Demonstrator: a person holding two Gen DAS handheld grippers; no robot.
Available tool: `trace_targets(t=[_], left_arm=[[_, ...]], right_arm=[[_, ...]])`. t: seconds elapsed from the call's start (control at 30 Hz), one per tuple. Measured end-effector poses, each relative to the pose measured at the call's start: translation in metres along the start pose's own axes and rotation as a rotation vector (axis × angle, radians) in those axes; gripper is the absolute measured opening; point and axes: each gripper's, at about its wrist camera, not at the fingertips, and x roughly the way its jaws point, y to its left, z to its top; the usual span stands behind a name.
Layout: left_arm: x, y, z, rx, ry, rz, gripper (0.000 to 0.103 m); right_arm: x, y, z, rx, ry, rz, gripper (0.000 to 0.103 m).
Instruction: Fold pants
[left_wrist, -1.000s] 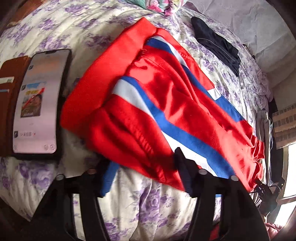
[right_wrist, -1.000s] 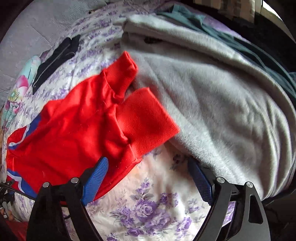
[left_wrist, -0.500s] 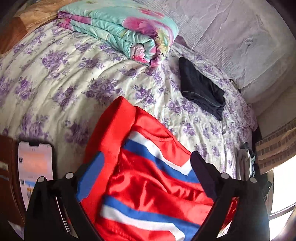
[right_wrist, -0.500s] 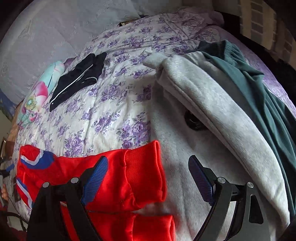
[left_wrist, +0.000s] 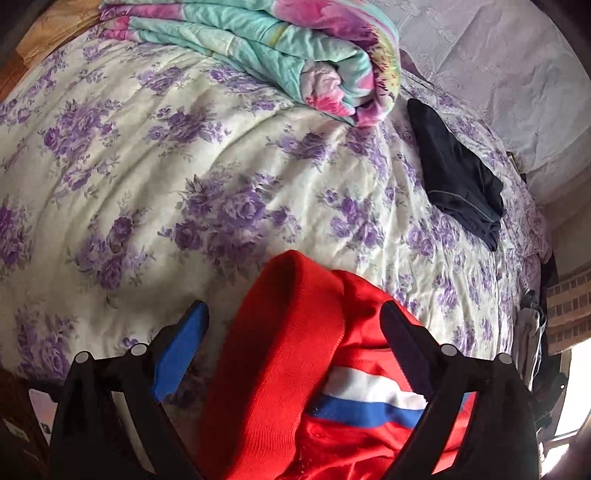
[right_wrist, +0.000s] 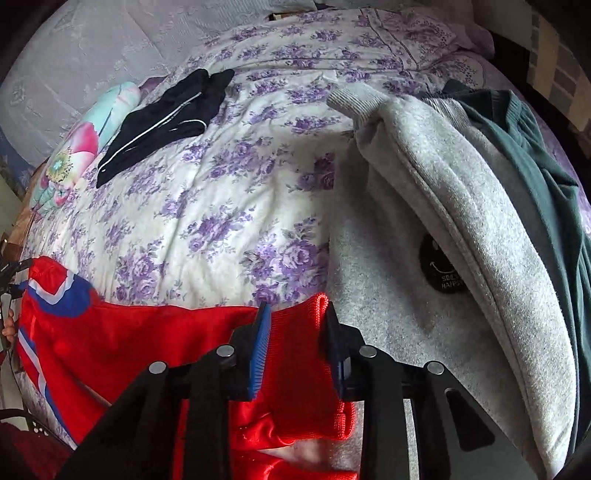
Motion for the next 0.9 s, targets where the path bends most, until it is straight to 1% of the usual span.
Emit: trace_targets(t=[0.03, 0.07, 0.1, 0.13, 0.17, 0.2, 0.23, 0.27, 0.3, 0.33, 0.37, 0.4, 0.47, 0.53, 0.57, 0.6, 0.63, 0.67, 0.7, 0.73, 0.77, 0.8, 0.83, 0.87, 0.9], left_arm=[[0.002, 0.002, 0.002, -0.016, 0.004, -0.025, 0.09], [0.004, 0.001, 0.002, -0.017, 0.005, -0.054, 0.087], [0.004, -0.005, 0.002, 0.008, 0.0, -0.066, 0.07], [0.003, -0.011, 0.002, 0.05, -0.006, -0.05, 0.061], [0.002, -0.019, 0.001, 0.103, -0.015, -0.052, 0.049], [-0.002, -0.023, 0.0, 0.117, -0.028, -0.062, 0.045], [-0.007, -0.025, -0.001, 0.114, -0.047, -0.08, 0.042], [-0.014, -0.025, 0.0, 0.103, -0.072, -0.088, 0.035], [-0.023, -0.022, 0.002, 0.082, -0.105, -0.089, 0.018], [-0.033, -0.018, 0.006, 0.045, -0.142, -0.101, 0.018], [-0.045, -0.011, 0.01, -0.002, -0.188, -0.132, 0.016], [-0.05, -0.009, 0.015, -0.019, -0.21, -0.141, 0.016], [-0.058, -0.008, 0.021, -0.023, -0.257, -0.098, 0.015], [-0.056, -0.002, 0.02, -0.03, -0.282, -0.039, 0.016], [-0.047, 0.003, 0.017, -0.047, -0.269, 0.011, 0.017], [-0.038, 0.012, 0.013, -0.069, -0.231, 0.055, 0.02], [-0.027, 0.02, 0.01, -0.092, -0.173, 0.081, 0.023], [-0.019, 0.025, 0.006, -0.111, -0.131, 0.095, 0.036], [-0.021, 0.026, 0.002, -0.12, -0.134, 0.106, 0.052], [-0.029, 0.024, 0.0, -0.114, -0.161, 0.105, 0.06], [-0.039, 0.022, -0.001, -0.098, -0.187, 0.102, 0.07], [-0.052, 0.017, -0.002, -0.082, -0.219, 0.107, 0.073], [-0.062, 0.014, -0.003, -0.079, -0.241, 0.104, 0.074], [-0.074, 0.01, -0.005, -0.077, -0.263, 0.079, 0.075], [-0.08, 0.006, -0.007, -0.07, -0.27, 0.046, 0.078]], right_arm=[[0.004, -0.004, 0.0, 0.019, 0.012, 0.006, 0.029], [0.007, -0.007, 0.0, 0.035, 0.018, 0.011, 0.029], [0.008, -0.009, 0.0, 0.046, 0.016, 0.013, 0.029], [0.008, -0.008, 0.001, 0.049, 0.01, 0.012, 0.026], [0.005, -0.007, 0.004, 0.05, -0.003, 0.012, 0.022], [-0.001, -0.007, 0.008, 0.052, -0.027, 0.012, 0.011], [-0.009, -0.007, 0.014, 0.058, -0.058, 0.011, 0.009], [-0.018, -0.009, 0.022, 0.065, -0.095, 0.001, 0.009], [-0.028, -0.01, 0.03, 0.06, -0.13, -0.016, 0.009], [-0.035, -0.005, 0.038, 0.016, -0.157, -0.053, 0.009], [-0.038, 0.003, 0.045, -0.044, -0.166, -0.074, 0.009], [-0.037, 0.007, 0.052, -0.077, -0.159, -0.076, 0.009], [-0.027, 0.009, 0.06, -0.093, -0.145, -0.089, 0.009], [-0.004, -0.004, 0.059, -0.045, -0.094, -0.116, 0.009], [0.013, -0.017, 0.053, 0.008, -0.045, -0.154, 0.009], [0.03, -0.03, 0.043, 0.072, 0.007, -0.167, 0.01], [0.03, -0.038, 0.035, 0.11, -0.022, -0.137, 0.011], [0.022, -0.037, 0.032, 0.121, -0.059, -0.126, 0.015], [0.015, -0.033, 0.032, 0.114, -0.063, -0.125, 0.031], [0.006, -0.027, 0.033, 0.096, -0.08, -0.144, 0.045], [-0.005, -0.021, 0.034, 0.074, -0.113, -0.171, 0.05], [-0.018, -0.014, 0.035, 0.057, -0.153, -0.187, 0.056], [-0.03, -0.005, 0.036, 0.045, -0.189, -0.176, 0.058], [-0.037, 0.004, 0.036, 0.033, -0.213, -0.135, 0.06], [-0.042, 0.019, 0.036, 0.013, -0.227, -0.085, 0.067]])
